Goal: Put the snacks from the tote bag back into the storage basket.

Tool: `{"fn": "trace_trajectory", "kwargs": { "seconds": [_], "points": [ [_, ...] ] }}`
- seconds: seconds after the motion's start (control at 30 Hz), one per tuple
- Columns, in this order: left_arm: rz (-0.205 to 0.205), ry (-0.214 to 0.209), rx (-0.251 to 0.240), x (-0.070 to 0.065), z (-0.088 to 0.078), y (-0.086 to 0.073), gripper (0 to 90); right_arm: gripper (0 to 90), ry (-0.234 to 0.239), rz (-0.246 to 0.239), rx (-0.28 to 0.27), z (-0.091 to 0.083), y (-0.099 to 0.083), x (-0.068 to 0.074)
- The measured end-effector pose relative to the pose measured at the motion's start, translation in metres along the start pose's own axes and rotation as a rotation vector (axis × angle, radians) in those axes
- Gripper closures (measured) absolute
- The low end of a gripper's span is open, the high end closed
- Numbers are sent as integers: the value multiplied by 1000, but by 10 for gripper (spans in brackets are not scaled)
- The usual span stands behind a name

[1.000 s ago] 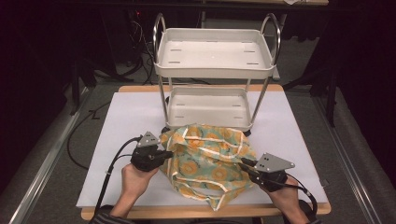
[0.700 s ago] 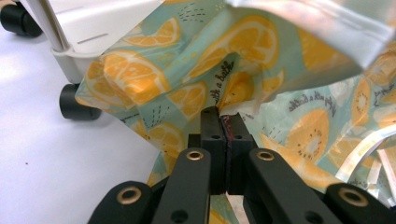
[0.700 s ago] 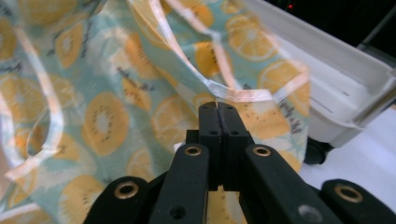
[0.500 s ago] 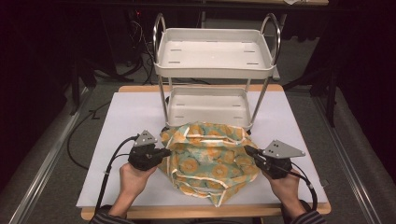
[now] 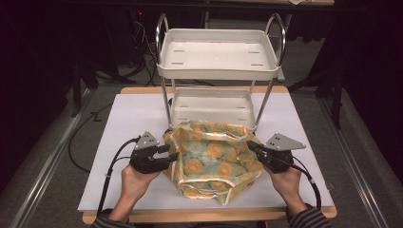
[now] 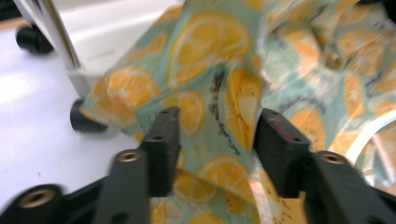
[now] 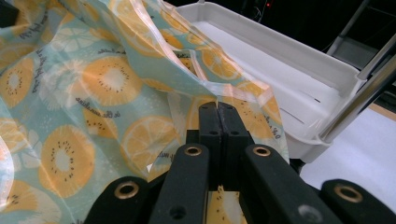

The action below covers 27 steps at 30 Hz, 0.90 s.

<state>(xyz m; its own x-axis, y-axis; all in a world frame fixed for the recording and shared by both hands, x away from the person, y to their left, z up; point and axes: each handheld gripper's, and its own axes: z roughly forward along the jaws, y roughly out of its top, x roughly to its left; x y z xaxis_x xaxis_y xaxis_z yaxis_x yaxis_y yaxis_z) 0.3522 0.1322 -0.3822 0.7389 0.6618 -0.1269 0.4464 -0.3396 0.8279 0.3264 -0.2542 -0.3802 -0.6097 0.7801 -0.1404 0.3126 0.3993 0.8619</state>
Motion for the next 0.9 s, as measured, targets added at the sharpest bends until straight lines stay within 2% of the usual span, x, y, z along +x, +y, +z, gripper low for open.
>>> {"fn": "trace_trajectory", "kwargs": {
  "seconds": [0.1, 0.2, 0.3, 0.4, 0.43, 0.47, 0.5, 0.63, 0.7, 0.9],
  "points": [
    [15, 34, -14, -4, -5, 6, 377, 900, 6, 7, 5, 1, 1, 1],
    [12, 52, -42, -4, -6, 13, 353, 900, 7, 0, 11, 2, 4, 0],
    [5, 58, -47, -1, -3, 18, 376, 900, 9, 4, 13, 1, 5, 1],
    [-5, 42, -30, 1, 3, 21, 480, 900, 14, 6, 15, 2, 5, 0],
    [-6, 43, -27, 2, 4, 22, 530, 900, 15, 5, 18, 3, 5, 0],
    [-13, 34, -24, 4, 6, 22, 641, 900, 16, 3, 22, 4, 5, -1],
    [-22, 18, -17, 5, 9, 22, 641, 900, 16, 3, 22, 4, 5, -1],
    [-36, 5, 4, 13, 17, 22, 847, 900, 19, 16, 31, 6, 6, -3],
    [-51, 1, 14, 17, 21, 21, 883, 900, 20, 19, 32, 7, 6, -6],
    [-73, 0, 43, 24, 32, 20, 897, 900, 14, 51, 41, 14, 6, -13]
  ]
}}
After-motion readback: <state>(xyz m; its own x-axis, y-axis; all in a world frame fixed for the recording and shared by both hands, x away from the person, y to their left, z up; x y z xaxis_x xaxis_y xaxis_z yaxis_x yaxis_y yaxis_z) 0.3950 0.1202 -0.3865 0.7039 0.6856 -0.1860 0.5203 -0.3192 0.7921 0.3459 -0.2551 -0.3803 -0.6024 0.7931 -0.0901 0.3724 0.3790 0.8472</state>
